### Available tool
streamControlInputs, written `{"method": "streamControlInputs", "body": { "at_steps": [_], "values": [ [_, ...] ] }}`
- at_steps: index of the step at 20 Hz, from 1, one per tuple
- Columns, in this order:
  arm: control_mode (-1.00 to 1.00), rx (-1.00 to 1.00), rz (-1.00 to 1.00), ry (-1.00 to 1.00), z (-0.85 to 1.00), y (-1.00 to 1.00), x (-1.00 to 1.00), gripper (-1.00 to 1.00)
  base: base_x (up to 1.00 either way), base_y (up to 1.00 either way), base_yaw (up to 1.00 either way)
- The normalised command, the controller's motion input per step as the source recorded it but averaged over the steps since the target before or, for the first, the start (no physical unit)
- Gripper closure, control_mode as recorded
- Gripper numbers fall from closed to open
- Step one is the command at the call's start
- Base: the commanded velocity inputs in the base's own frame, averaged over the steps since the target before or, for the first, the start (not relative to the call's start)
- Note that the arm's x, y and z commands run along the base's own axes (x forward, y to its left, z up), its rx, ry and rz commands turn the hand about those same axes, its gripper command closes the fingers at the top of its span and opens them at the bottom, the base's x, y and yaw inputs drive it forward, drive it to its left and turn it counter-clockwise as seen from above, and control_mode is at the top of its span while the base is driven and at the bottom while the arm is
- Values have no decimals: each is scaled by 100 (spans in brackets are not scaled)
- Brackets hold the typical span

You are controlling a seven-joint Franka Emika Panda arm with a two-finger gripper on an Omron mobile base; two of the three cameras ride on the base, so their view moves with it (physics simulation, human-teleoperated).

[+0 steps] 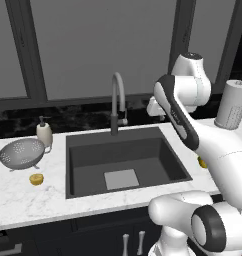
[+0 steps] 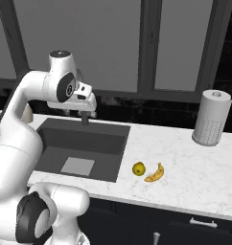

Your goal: Put the colander in the sink, put the kiwi, pear, banana in the colander, and turn on the sink faucet and pour water over the colander.

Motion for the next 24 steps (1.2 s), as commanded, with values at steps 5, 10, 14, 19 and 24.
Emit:
{"method": "streamControlInputs", "body": {
  "at_steps": [5,10,14,19,24],
  "values": [
    [-100,0,0,-11,0,17,-34,-100,0,0,0],
    [-100,0,0,-10,0,66,-46,-100,0,0,0],
    [-100,0,0,0,0,67,-41,-100,0,0,0],
    [-100,0,0,4,0,55,-53,-100,0,0,0],
    [-100,0,0,1,-3,79,-32,-100,0,0,0]
  ]
}}
